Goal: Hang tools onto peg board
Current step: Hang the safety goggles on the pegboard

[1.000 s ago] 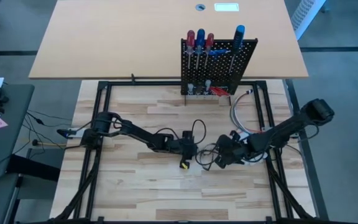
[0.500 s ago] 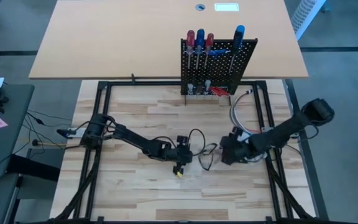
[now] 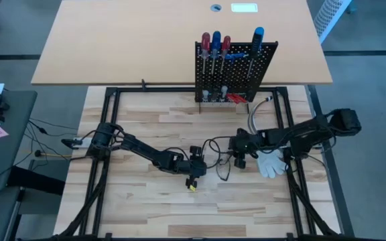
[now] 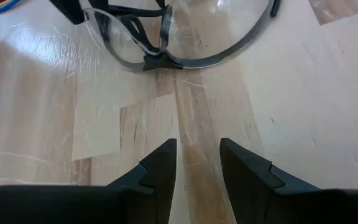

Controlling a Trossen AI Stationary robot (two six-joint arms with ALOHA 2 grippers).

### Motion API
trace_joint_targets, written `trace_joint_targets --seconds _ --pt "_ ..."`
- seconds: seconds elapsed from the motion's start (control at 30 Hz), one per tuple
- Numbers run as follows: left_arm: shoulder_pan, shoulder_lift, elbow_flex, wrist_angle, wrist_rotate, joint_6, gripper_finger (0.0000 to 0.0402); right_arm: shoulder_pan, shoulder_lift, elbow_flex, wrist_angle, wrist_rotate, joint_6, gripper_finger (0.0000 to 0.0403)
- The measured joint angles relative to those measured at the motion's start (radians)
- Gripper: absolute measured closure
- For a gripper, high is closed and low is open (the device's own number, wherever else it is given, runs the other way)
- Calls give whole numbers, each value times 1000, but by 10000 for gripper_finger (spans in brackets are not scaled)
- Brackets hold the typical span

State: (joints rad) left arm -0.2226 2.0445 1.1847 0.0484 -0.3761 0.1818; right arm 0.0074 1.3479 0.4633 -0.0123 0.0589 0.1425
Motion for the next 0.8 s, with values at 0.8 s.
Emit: trace_joint_targets --seconds 0.8 --pt "-3 -105 -88 -105 -201 0 281 4 139 22 117 72 -65 390"
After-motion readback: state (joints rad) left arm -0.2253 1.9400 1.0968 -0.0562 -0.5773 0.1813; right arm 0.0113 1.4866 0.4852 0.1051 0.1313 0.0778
